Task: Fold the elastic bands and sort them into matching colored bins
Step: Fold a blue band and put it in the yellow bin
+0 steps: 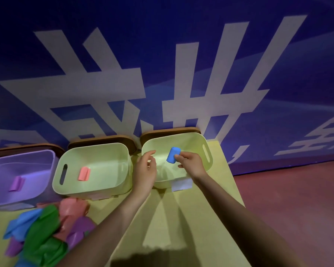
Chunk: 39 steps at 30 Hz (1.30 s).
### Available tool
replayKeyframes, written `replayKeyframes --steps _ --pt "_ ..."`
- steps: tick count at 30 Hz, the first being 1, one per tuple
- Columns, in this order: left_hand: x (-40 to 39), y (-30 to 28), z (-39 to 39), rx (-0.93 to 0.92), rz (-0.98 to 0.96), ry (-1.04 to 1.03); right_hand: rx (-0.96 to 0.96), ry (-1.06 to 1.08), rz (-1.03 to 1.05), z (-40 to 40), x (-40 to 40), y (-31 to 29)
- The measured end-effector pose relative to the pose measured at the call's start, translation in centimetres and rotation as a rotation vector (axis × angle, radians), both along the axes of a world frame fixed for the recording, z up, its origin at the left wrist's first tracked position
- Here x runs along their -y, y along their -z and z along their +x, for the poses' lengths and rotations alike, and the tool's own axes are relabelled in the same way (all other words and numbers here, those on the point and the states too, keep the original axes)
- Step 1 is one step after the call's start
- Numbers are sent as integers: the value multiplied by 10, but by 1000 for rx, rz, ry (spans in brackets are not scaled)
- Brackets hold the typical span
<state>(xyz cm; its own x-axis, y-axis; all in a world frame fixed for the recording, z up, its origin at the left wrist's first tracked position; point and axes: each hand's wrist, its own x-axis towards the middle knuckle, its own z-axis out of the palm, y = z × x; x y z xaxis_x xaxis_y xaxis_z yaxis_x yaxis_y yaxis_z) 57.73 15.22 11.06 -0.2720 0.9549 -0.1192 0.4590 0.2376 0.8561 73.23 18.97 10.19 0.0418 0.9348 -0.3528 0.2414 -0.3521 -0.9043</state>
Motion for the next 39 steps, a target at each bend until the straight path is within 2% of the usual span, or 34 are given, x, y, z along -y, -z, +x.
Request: replayKeyframes --steps 2,6,9,12,15,19,23,31,39 --pt "-11 10 -5 -54 5 -86 73 -72 -84 -2 -24 13" --pt "-26 22 -3 -143 -4 -101 414 -253 -253 -24 -67 48" --pt "-35 25 -6 -211 40 -137 518 -341 -321 -43 -82 69" --pt "-42 36 -13 -175 -35 -155 605 -422 -318 -60 -88 79" --pt "-45 45 -19 -27 -94 -137 603 -449 -310 -75 -92 86" --pt "-44 40 -18 348 -176 -301 610 -485 -273 -84 -94 97" --pt "-41 44 -17 513 -209 -331 648 -461 -233 -88 -92 105" --pt "-38 42 -18 566 -253 -298 749 -434 -145 -86 -87 113" --pt "-39 39 -20 551 -288 -296 656 -347 -292 -81 -88 111"
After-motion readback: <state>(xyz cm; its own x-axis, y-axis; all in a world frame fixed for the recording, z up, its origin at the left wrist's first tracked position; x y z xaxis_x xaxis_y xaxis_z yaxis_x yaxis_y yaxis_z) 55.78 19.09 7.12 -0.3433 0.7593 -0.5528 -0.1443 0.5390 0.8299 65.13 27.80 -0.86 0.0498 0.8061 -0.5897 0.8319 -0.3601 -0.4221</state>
